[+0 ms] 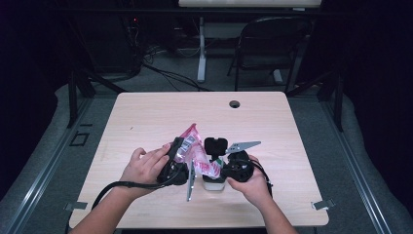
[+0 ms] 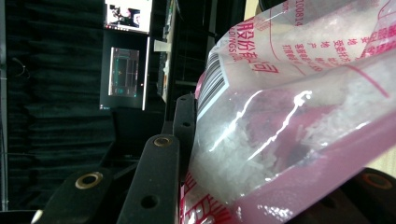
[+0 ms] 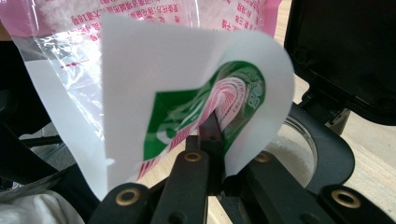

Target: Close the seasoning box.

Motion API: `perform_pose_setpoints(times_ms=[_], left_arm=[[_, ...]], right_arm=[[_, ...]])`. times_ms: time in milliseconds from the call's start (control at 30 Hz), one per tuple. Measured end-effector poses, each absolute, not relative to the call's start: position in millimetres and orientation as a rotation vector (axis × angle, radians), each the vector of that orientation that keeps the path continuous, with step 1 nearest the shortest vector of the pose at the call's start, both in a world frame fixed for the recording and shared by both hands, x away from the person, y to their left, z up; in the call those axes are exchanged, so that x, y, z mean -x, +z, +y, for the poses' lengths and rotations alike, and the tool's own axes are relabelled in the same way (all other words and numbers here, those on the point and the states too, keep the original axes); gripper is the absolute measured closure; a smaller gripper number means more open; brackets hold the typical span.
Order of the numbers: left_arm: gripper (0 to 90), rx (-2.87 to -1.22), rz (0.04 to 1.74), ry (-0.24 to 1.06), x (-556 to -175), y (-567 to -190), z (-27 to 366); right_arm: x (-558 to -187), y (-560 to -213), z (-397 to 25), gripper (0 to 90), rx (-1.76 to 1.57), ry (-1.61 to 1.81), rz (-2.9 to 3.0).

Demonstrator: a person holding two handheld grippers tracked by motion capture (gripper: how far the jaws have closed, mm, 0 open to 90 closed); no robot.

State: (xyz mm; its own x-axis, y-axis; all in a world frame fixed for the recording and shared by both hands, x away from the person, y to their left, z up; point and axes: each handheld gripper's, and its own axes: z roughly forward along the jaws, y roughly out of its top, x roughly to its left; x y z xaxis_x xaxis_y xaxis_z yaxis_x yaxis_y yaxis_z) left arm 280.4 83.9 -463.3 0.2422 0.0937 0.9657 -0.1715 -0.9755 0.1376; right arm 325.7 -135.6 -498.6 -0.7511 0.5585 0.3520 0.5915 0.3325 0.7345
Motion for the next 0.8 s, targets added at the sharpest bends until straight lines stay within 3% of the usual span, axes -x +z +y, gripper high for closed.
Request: perform_pose_setpoints(times_ms=[800], left_arm=[[74.3, -2.291, -0.081, 1.81, -280.6, -460.2, 82.4]], right_arm=[[-325.8, -498.2, -137.1, 89.8, 1.096, -1.433, -2.529]])
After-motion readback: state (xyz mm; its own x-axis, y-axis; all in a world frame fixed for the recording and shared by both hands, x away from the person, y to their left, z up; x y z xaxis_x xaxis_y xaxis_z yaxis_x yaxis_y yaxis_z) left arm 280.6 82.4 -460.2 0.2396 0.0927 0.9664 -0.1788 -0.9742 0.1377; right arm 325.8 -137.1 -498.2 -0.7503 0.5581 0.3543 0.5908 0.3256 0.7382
